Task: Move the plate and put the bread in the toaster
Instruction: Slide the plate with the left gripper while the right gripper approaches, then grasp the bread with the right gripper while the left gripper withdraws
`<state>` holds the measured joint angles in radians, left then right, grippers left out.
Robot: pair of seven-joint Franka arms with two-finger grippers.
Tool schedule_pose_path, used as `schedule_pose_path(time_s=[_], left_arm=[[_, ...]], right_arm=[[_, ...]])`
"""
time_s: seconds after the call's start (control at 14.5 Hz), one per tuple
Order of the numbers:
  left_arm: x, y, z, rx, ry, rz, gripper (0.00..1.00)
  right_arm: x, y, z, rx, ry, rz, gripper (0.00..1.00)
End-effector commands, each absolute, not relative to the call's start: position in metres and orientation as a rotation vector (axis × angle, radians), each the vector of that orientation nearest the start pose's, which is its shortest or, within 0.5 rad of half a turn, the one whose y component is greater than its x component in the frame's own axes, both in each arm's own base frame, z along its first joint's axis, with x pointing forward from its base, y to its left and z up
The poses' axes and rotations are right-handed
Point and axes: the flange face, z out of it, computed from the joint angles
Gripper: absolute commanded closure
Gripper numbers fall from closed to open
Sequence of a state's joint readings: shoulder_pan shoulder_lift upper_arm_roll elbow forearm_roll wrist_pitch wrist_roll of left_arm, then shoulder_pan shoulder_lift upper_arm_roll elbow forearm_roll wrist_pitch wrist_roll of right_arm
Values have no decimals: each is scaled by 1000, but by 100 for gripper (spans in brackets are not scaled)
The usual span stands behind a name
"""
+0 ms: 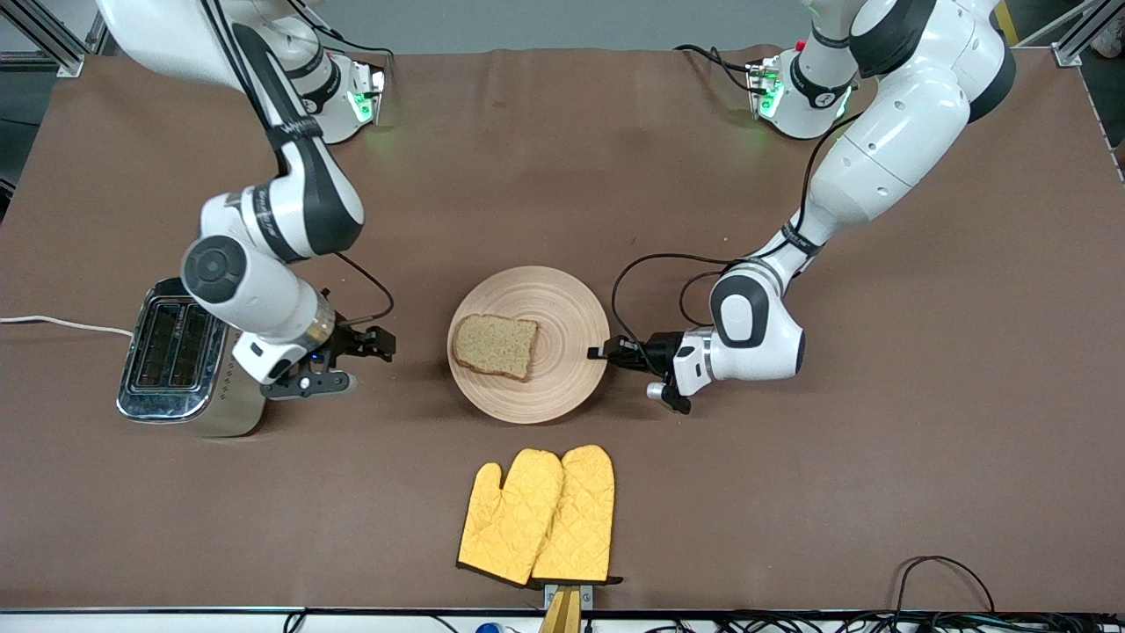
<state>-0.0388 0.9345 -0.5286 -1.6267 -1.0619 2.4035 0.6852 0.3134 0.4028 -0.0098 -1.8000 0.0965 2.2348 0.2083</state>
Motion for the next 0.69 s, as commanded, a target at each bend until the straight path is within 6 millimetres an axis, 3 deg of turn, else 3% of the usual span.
schedule_pose_path(time_s=[0.0,0.07,0.14,0.21,0.34,0.62], left_arm=[[595,-337,132,2061,-157,-71,82],[597,-333,133,2062,-149,-65,70],[601,-328,136,2063,-130,-63,50],[606,-320,139,2064,-117,-52,0],[626,-291,161,2077,-75,-2,0],[675,-199,239,2141,-51,150,0]], right_arm=[[612,236,312,-3056,68,-17,3],[606,249,306,-3057,125,-2,3],[603,258,301,-3057,152,5,3],[599,268,299,-3056,157,3,3],[589,287,284,-3060,200,19,3],[570,324,262,-3061,343,48,12]])
